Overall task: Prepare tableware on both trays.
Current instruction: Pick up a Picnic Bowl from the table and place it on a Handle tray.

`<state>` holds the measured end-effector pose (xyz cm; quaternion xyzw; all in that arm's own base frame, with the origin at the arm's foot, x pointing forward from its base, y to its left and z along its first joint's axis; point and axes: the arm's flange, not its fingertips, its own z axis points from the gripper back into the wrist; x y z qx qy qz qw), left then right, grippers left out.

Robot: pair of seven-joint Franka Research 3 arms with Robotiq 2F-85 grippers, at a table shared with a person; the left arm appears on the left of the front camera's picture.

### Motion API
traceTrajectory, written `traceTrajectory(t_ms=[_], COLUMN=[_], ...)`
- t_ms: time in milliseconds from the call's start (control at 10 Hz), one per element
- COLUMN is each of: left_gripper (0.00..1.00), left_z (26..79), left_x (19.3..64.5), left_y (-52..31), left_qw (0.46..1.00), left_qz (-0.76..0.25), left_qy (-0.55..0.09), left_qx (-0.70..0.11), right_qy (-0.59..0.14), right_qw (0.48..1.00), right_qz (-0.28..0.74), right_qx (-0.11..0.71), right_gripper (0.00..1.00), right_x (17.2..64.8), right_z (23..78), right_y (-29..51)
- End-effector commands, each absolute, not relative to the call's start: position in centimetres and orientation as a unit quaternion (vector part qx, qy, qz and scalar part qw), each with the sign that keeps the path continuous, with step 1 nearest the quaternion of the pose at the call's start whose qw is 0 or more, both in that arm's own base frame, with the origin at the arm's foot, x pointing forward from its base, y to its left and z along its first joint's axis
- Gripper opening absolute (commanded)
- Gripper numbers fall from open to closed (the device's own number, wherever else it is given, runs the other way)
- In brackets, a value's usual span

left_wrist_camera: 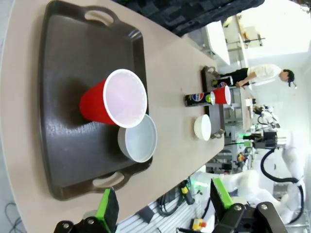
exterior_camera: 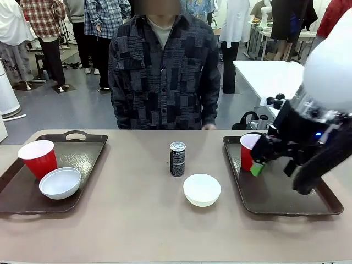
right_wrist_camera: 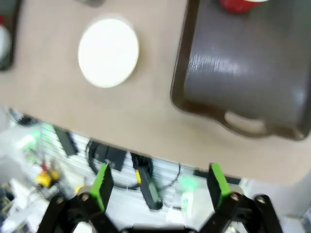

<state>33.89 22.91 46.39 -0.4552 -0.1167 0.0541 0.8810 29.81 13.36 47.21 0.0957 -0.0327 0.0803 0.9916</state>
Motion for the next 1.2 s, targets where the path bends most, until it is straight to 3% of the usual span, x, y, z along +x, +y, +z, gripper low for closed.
traceTrajectory(t_ms=[0, 500, 1100], left_gripper=[1.0, 1.0, 1.0], left_z=[46.4, 46.4, 46.4], left_x=[33.9, 33.9, 33.9], left_y=[23.0, 23.0, 23.0], left_qw=[0.878, 0.878, 0.878], left_qz=[0.052, 0.052, 0.052], left_qy=[-0.128, -0.128, -0.128], left_qx=[-0.459, -0.459, -0.459], right_qy=[-0.024, -0.046, -0.034], right_qw=[0.995, 0.997, 0.996], right_qz=[0.038, 0.007, 0.025], right_qx=[0.089, 0.066, 0.084], right_gripper=[1.0, 1.0, 1.0], right_x=[34.9, 40.7, 40.3], right_z=[43.8, 41.0, 41.1], right_y=[16.1, 19.9, 19.2])
